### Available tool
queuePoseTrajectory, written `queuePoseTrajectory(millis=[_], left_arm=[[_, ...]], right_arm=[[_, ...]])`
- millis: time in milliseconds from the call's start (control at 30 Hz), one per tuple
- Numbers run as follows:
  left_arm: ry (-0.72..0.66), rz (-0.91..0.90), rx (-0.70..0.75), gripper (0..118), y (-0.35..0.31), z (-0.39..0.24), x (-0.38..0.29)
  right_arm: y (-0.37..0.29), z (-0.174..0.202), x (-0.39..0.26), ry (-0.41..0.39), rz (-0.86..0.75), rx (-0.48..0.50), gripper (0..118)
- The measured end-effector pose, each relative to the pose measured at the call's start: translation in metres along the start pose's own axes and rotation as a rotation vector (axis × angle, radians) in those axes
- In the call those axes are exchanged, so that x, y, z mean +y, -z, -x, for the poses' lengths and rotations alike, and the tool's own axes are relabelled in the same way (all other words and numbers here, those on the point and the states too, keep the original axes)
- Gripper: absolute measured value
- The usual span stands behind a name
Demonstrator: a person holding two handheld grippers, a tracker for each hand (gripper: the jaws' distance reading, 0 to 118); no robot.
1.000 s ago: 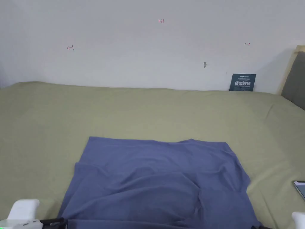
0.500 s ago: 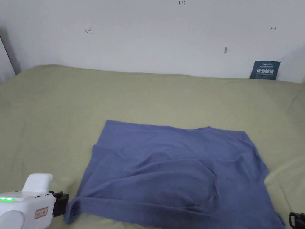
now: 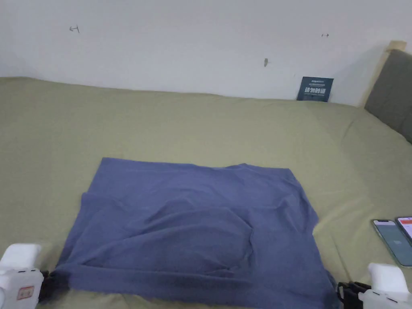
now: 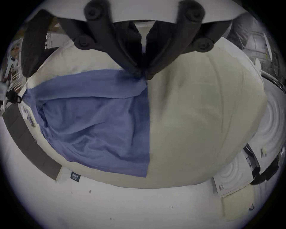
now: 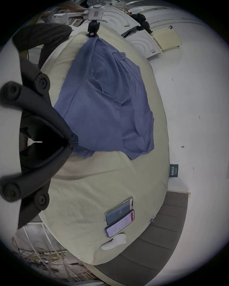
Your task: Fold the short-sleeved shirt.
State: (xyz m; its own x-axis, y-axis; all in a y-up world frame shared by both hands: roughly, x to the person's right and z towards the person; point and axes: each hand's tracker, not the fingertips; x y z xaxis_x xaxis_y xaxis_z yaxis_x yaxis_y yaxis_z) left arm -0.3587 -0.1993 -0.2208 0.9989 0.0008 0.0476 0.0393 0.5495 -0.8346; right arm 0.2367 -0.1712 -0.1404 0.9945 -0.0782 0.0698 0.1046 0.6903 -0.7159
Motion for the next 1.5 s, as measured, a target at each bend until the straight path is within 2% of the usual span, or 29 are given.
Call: queuePoseTrajectory(millis=[67,100,133,167,200,300,333,367,400,433,467,533,700,900,1133,1333,1367,1400,1433,1467,1500], left_arm=[[0.012,0.0,0.001,4,-0.016,-0.008,0.002],[0.011,0.003,-0.002,4,-0.018,-0.007,0.001],[0.007,0.001,-0.002,4,-0.019,-0.006,-0.001],[0.001,0.0,-0.001,4,-0.021,-0.005,-0.003],[-0.008,0.001,-0.004,4,-0.027,-0.007,0.003],[-0.036,0.0,-0.014,4,-0.032,-0.006,-0.001],[-0.04,0.0,-0.016,4,-0.03,-0.004,0.003],[-0.039,0.002,-0.014,4,-0.03,-0.004,0.002],[-0.039,0.003,-0.012,4,-0.032,-0.004,0.001],[-0.04,0.005,-0.014,4,-0.033,-0.003,-0.001],[-0.042,0.007,-0.017,4,-0.031,-0.001,0.003],[-0.05,0.003,-0.025,4,-0.037,0.002,0.002],[-0.035,-0.025,-0.046,4,-0.049,0.006,0.021],[-0.005,-0.065,-0.065,4,-0.045,0.006,0.083],[-0.029,-0.029,-0.111,4,0.002,0.012,0.173],[-0.039,0.059,-0.106,6,0.062,0.01,0.199],[-0.045,0.061,-0.109,25,0.069,0.01,0.199],[-0.048,0.062,-0.108,58,0.075,0.009,0.198],[-0.061,0.053,-0.093,93,0.077,0.009,0.195],[-0.066,0.043,-0.082,107,0.078,0.009,0.191],[-0.072,0.013,-0.02,107,0.074,0.01,0.187]], right_arm=[[0.001,-0.001,-0.001,0.0,0.01,0.007,3],[0.004,-0.003,-0.002,0.002,0.016,0.013,23],[0.006,-0.003,-0.003,0.005,0.029,0.024,60],[0.01,-0.003,-0.004,0.008,0.058,0.039,105],[0.014,-0.003,-0.007,0.014,0.088,0.06,114],[0.026,0.001,-0.016,-0.023,0.139,0.049,109],[0.032,0.002,-0.017,-0.029,0.171,0.04,103],[0.034,0.003,-0.018,-0.023,0.169,0.045,70],[0.034,0.001,-0.019,-0.025,0.182,0.055,18],[0.032,0.0,-0.02,-0.023,0.174,0.048,1],[0.028,-0.002,-0.024,-0.027,0.135,0.008,1],[0.028,-0.008,-0.016,0.003,0.151,0.059,0],[0.011,-0.009,0.006,-0.007,0.081,0.054,0],[0.019,-0.003,0.076,-0.022,0.004,0.051,0],[0.083,-0.001,0.156,-0.05,0.013,0.025,1],[0.144,0.003,0.179,-0.042,0.116,0.004,1],[0.152,0.003,0.178,-0.027,0.123,0.009,6],[0.158,0.002,0.177,-0.005,0.141,0.018,27],[0.166,-0.007,0.175,0.008,0.14,0.011,69],[0.167,-0.007,0.173,0.022,0.133,0.003,117],[0.166,-0.008,0.169,0.034,0.138,0.01,114]])
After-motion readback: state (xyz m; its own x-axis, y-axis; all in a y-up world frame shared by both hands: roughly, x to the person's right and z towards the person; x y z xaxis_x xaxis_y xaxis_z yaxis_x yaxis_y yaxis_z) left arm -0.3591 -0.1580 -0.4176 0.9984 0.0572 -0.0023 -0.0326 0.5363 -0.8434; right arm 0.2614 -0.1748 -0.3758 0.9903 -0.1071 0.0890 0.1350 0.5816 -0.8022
